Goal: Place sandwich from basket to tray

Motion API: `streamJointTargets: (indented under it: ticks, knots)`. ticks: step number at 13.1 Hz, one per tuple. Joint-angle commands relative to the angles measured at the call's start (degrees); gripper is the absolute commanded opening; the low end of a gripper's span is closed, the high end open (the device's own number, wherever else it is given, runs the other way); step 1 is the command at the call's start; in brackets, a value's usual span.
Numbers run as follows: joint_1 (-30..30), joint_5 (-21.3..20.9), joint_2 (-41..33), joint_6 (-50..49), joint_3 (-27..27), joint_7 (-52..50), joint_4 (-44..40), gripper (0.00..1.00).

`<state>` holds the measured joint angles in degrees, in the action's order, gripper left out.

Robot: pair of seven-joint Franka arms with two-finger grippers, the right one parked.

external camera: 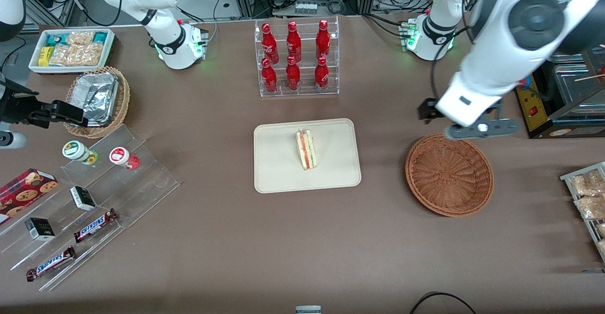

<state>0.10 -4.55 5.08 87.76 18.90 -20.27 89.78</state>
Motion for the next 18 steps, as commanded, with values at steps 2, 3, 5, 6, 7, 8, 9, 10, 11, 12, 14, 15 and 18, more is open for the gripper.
streamJointTargets:
  ticks: [2,3,5,6,7,8,9,10,11,12,14,15,18]
  knots:
    - [-1.33,2.26,-6.04,-0.49,-8.16,8.74,4.61,1.0]
    - [-1.42,2.27,-6.49,-0.14,-9.75,10.24,5.14,1.0]
    - [-2.56,2.18,-6.67,0.22,-14.57,14.27,5.23,1.0]
    - [-3.17,2.27,-6.67,0.39,-16.42,16.38,5.23,1.0]
    - [-3.27,2.18,-6.58,0.83,-17.31,16.84,5.32,1.0]
    - [-3.18,2.18,-6.67,1.09,-17.41,16.93,5.32,1.0]
    - [-3.18,2.18,-6.49,1.27,-17.41,16.93,5.23,1.0]
    - [-3.18,2.27,-6.06,1.88,-17.32,16.5,4.97,1.0]
    - [-3.18,2.18,-5.53,1.97,-17.32,16.32,4.79,1.0]
    - [-3.18,2.27,-5.52,1.98,-17.32,16.32,4.44,1.0]
    - [-3.27,2.01,-5.44,1.63,-17.23,16.32,3.22,1.0]
    - [-3.18,2.35,-5.26,1.54,-17.23,16.23,2.6,1.0]
    - [-3.09,2.44,-5.52,1.36,-17.32,16.32,2.51,1.0]
